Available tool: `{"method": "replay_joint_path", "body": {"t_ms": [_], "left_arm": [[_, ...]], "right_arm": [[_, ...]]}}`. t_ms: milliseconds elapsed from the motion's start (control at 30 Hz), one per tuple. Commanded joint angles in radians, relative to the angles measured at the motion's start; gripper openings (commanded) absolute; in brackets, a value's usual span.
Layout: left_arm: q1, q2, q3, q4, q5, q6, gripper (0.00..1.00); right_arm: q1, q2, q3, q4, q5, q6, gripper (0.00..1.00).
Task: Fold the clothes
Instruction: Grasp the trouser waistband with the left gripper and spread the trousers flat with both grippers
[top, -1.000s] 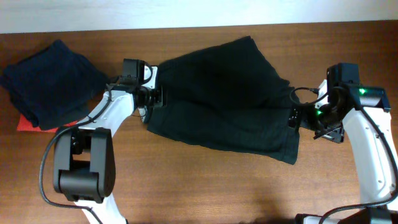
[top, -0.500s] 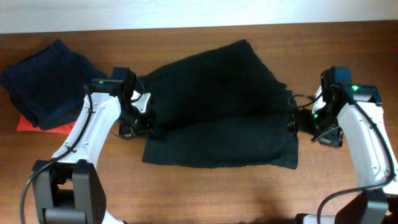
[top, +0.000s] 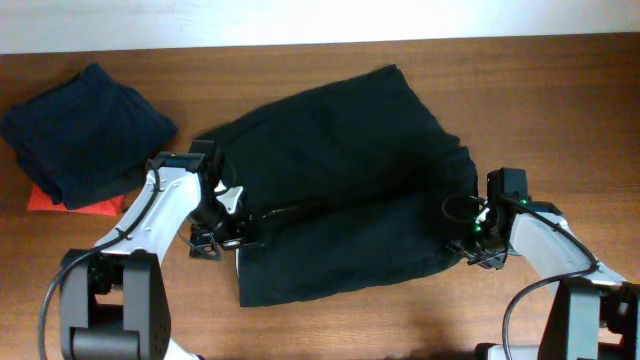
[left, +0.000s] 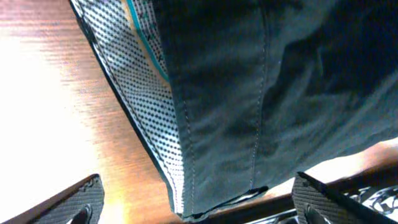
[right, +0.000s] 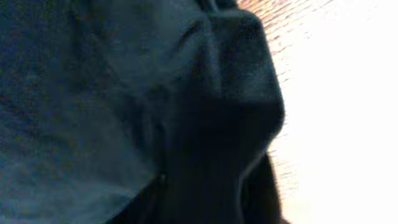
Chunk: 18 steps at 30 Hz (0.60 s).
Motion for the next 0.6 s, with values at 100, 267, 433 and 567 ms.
{"method": "replay_joint_path", "body": {"t_ms": [100, 267, 433, 567], "left_arm": [[-0.012, -0.002, -0.055, -0.13, 0.07, -0.055, 0.94], [-0.127, -0.005, -0.204, 0.113, 0.151, -0.129, 0.74], [-0.097, -0.005, -0.193, 0.442, -0.076, -0.231, 0.0], [0.064, -0.004, -0.04, 0.544, -0.101, -0.224, 0.01]], "right_arm": [[-0.005, 0.013, -0.015, -0.018, 0.032, 0.003, 0.33], [-0.005, 0.013, -0.015, -0.022, 0.032, 0.003, 0.34], [-0.003, 0.013, -0.015, -0.046, 0.011, 0.002, 0.33], [-0.003, 0.013, -0.013, 0.061, -0.102, 0.003, 0.33]]}}
